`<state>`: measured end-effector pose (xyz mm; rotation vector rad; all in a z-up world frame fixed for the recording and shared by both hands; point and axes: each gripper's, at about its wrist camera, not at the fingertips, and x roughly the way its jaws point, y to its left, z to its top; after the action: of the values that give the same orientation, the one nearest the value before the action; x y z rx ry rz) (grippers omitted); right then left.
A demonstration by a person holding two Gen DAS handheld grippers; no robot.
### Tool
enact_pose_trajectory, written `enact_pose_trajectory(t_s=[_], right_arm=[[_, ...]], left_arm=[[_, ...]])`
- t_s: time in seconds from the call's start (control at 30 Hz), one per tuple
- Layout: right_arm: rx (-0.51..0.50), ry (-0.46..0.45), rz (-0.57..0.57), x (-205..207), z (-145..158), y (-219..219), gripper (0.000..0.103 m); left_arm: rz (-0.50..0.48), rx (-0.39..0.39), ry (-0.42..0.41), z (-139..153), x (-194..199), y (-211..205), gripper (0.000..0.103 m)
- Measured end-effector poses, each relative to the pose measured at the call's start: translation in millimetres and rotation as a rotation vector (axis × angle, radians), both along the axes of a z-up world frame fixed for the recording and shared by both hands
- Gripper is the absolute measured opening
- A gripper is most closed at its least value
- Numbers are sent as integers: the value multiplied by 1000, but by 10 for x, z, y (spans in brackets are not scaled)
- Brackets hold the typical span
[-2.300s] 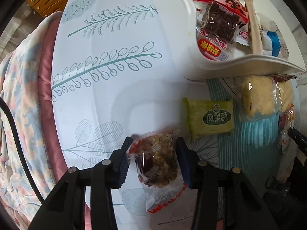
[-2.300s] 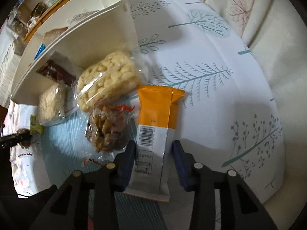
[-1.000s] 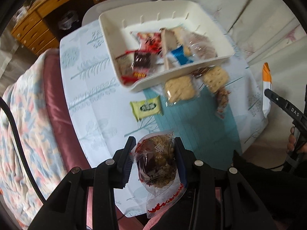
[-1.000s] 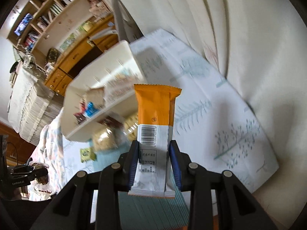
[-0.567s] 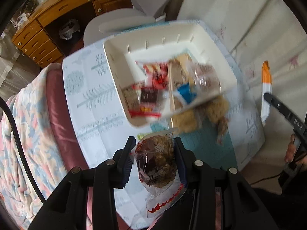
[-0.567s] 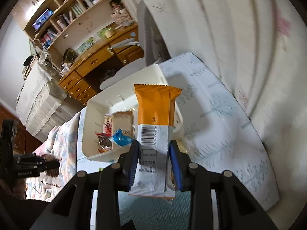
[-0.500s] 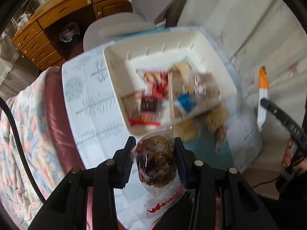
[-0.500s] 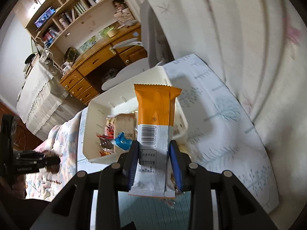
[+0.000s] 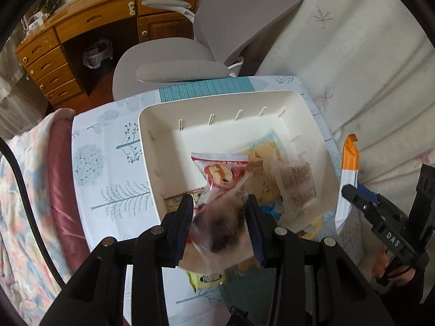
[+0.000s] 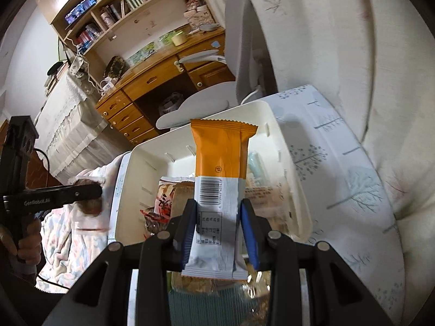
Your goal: Organize snacks
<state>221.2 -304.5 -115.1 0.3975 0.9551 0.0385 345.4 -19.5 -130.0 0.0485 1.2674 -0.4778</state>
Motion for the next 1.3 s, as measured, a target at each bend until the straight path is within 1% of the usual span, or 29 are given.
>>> enact_pose_trajectory(t_s=[0.13, 0.17, 0.2, 0.23, 0.27, 0.3, 0.33, 0.37, 0.4, 0.43, 0.53, 0.7, 0.83, 0.93, 0.97, 1.0, 1.03, 1.13, 1.3], right_arm=[[-5, 39, 21, 124, -119, 28, 36], [-11, 49, 23, 143, -140, 28, 36], [-17, 63, 30, 162, -156, 40, 36], [-22, 72, 34, 174, -163, 54, 36], [-23, 75, 36, 178, -164, 64, 36], [-21, 78, 37, 171, -160, 67, 39], [-19, 81, 37, 168, -152, 70, 51], [-18, 80, 32, 150, -139, 67, 57], [-15, 73, 25, 125, -118, 60, 65], [-10, 68, 20, 113, -100, 48, 66], [-2, 58, 1, 36, -8, 41, 67], [-5, 12, -2, -203, 245, 103, 67], [-13, -32, 3, -482, 480, 207, 73], [-14, -65, 6, -755, 668, 307, 74], [-15, -74, 5, -842, 714, 335, 74], [-17, -81, 3, -928, 759, 363, 77], [-19, -86, 1, -1001, 792, 388, 78], [-30, -98, -4, -1282, 887, 499, 79], [-50, -94, -10, -1676, 932, 623, 79]], left_arm=[[12, -29, 7, -56, 50, -65, 38], [15, -30, 9, -60, 54, -75, 45], [21, -26, 12, -64, 55, -83, 59], [31, -16, 10, -65, 52, -91, 63], [35, -16, 6, -55, 42, -86, 63], [37, -18, 7, -47, 32, -87, 63], [39, -17, 8, -40, 21, -87, 63], [42, -13, 9, -31, 6, -79, 63], [45, -8, 9, -16, -12, -77, 63], [45, -1, 9, 3, -46, -76, 63], [49, 15, 4, 83, -148, -61, 63], [56, 2, -20, 296, -449, 16, 63], [63, -2, -60, 503, -783, 90, 63], [67, -8, -88, 661, -1076, 176, 66], [69, -12, -98, 711, -1189, 217, 69], [72, -19, -107, 752, -1297, 260, 71], [74, -26, -111, 778, -1384, 299, 71], [75, -41, -111, 828, -1675, 432, 71], [72, -51, -107, 828, -2058, 632, 71]])
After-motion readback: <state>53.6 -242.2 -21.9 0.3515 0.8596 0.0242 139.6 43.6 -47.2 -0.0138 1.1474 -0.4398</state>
